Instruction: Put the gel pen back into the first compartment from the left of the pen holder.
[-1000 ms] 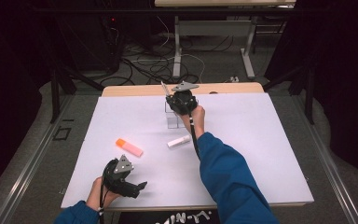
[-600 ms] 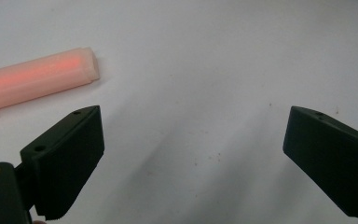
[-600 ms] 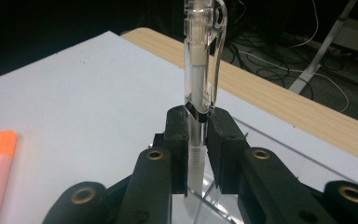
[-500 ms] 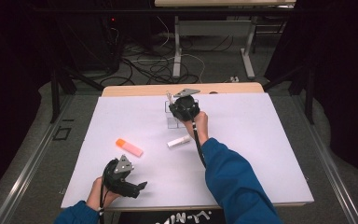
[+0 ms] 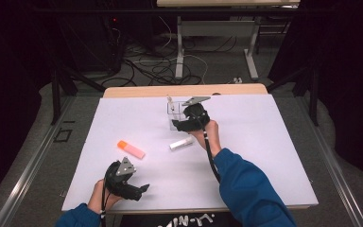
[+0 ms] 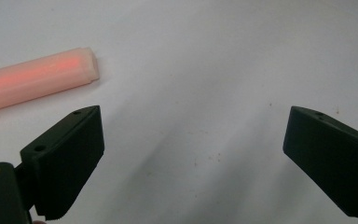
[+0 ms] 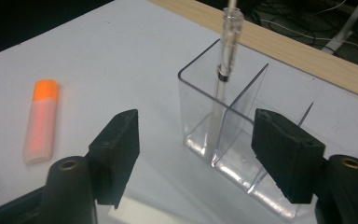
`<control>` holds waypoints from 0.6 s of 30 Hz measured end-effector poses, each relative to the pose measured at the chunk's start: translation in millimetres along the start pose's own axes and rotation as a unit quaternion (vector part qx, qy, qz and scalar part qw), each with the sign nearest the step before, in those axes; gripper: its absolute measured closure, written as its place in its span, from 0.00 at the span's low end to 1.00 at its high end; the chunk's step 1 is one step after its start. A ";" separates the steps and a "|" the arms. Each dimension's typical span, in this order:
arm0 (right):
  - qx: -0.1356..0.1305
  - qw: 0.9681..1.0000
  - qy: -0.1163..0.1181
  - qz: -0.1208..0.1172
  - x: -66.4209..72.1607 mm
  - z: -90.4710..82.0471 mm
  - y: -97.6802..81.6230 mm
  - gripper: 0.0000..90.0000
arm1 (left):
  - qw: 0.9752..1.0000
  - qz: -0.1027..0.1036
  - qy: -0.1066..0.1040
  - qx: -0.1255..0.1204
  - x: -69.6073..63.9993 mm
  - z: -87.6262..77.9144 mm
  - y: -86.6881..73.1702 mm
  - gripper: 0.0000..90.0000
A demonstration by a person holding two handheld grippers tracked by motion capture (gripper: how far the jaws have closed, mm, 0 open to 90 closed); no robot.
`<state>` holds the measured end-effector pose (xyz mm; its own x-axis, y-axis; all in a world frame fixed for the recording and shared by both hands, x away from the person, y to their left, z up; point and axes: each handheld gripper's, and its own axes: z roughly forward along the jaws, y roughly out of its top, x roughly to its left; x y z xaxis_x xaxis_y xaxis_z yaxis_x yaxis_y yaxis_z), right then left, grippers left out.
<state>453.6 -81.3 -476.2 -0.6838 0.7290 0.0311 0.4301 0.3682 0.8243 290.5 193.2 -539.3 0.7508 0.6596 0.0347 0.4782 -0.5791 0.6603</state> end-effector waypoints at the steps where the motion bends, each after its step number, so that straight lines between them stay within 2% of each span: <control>1: -0.002 1.000 0.006 0.001 0.9 -2.2 -1.7 0.32 | 1.000 0.000 0.000 0.000 0.0 -0.2 0.0 0.06; 3: 0.013 1.000 0.014 -0.002 2.2 -8.0 -4.9 0.30 | 1.000 0.001 0.000 -0.003 0.5 -0.1 -0.1 0.06; 8: 0.014 0.999 0.037 -0.003 3.7 -20.5 -22.1 0.23 | 1.000 0.001 0.001 -0.001 0.3 -0.1 -0.1 0.06; 11: 0.023 0.999 0.046 0.002 3.8 -28.8 -30.9 0.20 | 1.000 0.002 0.001 -0.003 0.4 -0.2 0.0 0.06; 18: 0.040 0.997 0.065 0.000 5.2 -47.7 -50.0 0.17 | 1.000 0.002 0.002 -0.003 0.8 -0.3 0.0 0.06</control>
<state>400.5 -123.4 -490.3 -0.7515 0.6508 0.1084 0.4723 0.4159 0.7772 291.0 193.9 -539.1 0.7510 0.6590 0.0415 0.4719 -0.5795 0.6645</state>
